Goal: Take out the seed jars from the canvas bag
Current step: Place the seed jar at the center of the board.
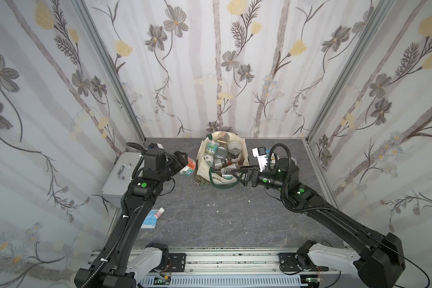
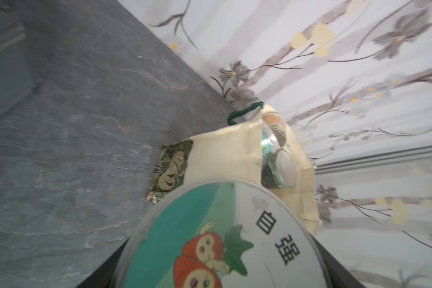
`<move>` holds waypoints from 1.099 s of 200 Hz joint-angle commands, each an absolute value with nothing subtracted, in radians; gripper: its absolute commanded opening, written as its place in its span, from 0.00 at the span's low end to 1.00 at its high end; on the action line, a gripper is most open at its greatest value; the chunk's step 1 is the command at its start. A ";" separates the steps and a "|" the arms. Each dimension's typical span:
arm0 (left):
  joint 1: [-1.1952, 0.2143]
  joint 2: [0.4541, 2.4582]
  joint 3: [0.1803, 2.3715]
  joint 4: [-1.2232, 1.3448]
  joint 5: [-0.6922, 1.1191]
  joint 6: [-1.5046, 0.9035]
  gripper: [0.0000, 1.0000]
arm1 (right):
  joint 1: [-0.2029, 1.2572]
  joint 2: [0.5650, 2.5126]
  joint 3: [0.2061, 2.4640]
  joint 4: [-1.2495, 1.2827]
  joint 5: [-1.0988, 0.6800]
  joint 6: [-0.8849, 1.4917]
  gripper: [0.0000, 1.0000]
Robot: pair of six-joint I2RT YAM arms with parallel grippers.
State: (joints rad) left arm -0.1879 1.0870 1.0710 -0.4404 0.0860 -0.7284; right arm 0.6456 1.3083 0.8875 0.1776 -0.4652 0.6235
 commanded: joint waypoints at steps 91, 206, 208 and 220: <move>-0.182 1.648 1.116 -0.135 -0.320 -0.622 0.75 | 0.621 1.232 0.826 0.120 -0.414 0.584 1.00; -0.140 1.657 1.161 -0.286 -0.266 -0.620 1.00 | 0.569 1.203 0.842 0.044 -0.385 0.572 1.00; -0.140 1.647 1.162 -0.293 -0.261 -0.620 1.00 | 0.569 1.204 0.844 0.040 -0.384 0.571 1.00; -0.138 1.592 1.172 -0.336 -0.232 -0.620 1.00 | 0.567 1.212 0.864 0.022 -0.377 0.571 1.00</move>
